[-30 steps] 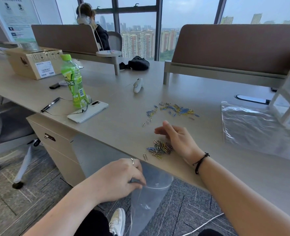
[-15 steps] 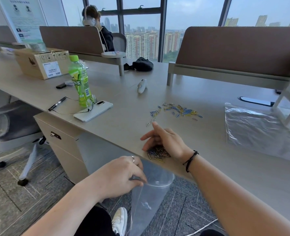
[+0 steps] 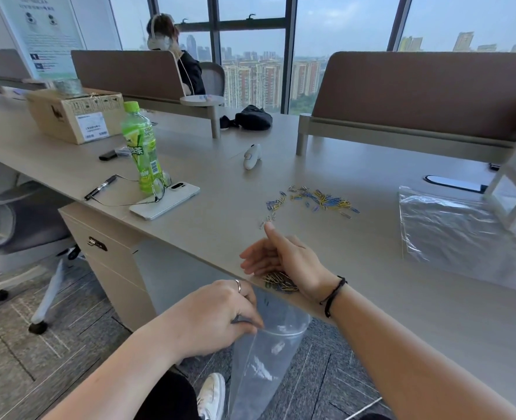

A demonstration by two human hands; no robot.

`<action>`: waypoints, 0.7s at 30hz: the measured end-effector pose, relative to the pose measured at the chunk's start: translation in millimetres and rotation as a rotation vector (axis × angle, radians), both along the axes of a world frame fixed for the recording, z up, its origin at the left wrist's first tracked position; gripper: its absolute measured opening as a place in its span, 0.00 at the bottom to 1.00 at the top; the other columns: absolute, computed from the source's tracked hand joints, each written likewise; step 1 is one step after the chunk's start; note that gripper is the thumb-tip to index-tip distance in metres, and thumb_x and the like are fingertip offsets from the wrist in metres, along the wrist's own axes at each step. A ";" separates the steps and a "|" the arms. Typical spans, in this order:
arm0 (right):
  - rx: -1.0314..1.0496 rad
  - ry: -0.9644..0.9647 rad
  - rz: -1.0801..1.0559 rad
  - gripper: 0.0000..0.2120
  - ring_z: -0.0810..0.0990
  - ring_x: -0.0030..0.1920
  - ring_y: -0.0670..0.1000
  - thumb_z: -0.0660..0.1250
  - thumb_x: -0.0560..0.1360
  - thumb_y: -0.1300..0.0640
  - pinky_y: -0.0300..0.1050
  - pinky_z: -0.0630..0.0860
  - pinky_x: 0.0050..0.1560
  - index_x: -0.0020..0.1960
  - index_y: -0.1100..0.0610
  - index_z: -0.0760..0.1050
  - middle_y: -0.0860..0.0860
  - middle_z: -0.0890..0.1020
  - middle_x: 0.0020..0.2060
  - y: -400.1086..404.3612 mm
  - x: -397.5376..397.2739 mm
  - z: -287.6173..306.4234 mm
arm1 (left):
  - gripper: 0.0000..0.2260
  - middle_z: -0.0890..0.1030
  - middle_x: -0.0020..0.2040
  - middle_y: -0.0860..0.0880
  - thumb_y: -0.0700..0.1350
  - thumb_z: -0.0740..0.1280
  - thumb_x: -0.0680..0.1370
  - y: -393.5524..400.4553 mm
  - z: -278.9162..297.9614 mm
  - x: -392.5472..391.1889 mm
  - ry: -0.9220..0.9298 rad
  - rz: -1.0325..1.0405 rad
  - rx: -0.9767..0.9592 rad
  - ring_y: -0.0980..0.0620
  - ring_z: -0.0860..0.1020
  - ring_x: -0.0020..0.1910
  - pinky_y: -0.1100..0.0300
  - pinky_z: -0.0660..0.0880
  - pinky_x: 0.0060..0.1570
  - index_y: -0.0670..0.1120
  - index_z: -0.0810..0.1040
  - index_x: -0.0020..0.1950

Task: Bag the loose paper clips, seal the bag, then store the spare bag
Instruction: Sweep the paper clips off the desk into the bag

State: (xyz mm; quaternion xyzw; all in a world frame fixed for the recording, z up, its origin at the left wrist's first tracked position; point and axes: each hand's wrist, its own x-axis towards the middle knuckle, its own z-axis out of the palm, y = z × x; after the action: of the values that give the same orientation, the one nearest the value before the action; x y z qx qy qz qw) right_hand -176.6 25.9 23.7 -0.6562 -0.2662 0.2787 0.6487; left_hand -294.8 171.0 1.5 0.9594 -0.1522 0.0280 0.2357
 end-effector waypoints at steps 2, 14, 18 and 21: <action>-0.011 0.000 0.014 0.32 0.82 0.44 0.60 0.51 0.83 0.43 0.49 0.78 0.48 0.49 0.67 0.82 0.68 0.83 0.44 -0.1 -1.6 0.5 | 0.06 0.78 0.47 0.58 0.50 0.71 0.74 -0.3 0.7 -0.2 -0.007 -0.006 0.001 0.62 0.76 0.49 0.60 0.73 0.52 0.56 0.85 0.49; -0.016 0.036 0.013 0.34 0.80 0.36 0.55 0.47 0.83 0.39 0.43 0.77 0.38 0.49 0.64 0.81 0.61 0.82 0.41 5.9 -10.7 -0.2 | 0.06 0.80 0.46 0.58 0.50 0.71 0.74 -4.4 3.7 -0.4 -0.026 -0.004 -0.013 0.62 0.77 0.47 0.61 0.74 0.50 0.57 0.85 0.49; 0.014 0.128 0.001 0.34 0.80 0.42 0.57 0.48 0.81 0.36 0.46 0.78 0.42 0.49 0.61 0.82 0.60 0.82 0.43 6.6 -10.5 -5.1 | 0.06 0.80 0.46 0.59 0.48 0.72 0.75 -3.8 6.3 -1.7 -0.030 0.013 -0.005 0.63 0.77 0.47 0.66 0.72 0.50 0.56 0.86 0.50; 0.054 0.247 0.034 0.35 0.82 0.46 0.57 0.48 0.80 0.34 0.51 0.78 0.51 0.52 0.60 0.81 0.60 0.82 0.46 4.4 -6.6 -7.9 | 0.06 0.79 0.45 0.60 0.48 0.72 0.75 -4.0 6.6 -2.2 -0.028 0.008 -0.006 0.64 0.76 0.47 0.69 0.70 0.49 0.57 0.86 0.50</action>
State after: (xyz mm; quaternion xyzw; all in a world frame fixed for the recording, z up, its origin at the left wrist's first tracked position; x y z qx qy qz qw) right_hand -183.2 30.3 15.8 -0.5947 -0.2030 0.3611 0.6890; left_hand -297.0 167.0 8.1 0.9588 -0.1518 0.0428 0.2362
